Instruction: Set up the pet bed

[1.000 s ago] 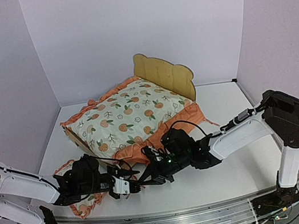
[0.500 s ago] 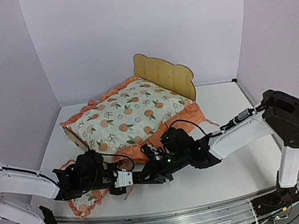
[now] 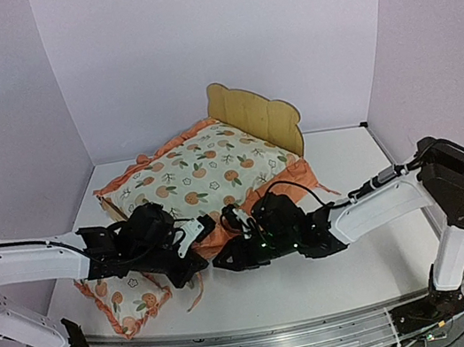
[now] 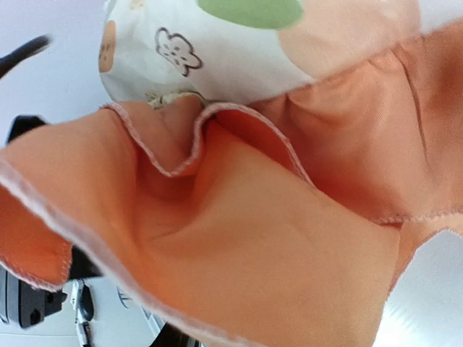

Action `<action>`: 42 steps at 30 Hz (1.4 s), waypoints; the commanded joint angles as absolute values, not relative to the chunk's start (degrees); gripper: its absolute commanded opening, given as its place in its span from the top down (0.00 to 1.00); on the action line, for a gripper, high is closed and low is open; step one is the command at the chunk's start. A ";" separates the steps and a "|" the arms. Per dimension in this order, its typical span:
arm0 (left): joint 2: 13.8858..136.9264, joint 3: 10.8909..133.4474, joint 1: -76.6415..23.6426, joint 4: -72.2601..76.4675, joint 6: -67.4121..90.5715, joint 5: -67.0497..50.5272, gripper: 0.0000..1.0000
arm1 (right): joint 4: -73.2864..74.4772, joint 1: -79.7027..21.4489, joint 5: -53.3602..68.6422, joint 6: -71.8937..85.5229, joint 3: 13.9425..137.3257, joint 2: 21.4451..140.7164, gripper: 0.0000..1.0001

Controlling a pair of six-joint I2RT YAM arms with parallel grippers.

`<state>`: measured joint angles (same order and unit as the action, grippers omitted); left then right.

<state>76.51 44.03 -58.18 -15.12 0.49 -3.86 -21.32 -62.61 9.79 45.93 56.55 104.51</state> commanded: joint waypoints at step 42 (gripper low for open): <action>60.70 29.21 -48.43 -14.85 29.72 -7.33 1.00 | -45.84 -70.65 -13.46 43.76 65.05 121.04 0.54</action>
<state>60.81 30.42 -48.75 -13.03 29.04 -10.45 -42.08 -69.58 -12.17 46.96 63.64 123.52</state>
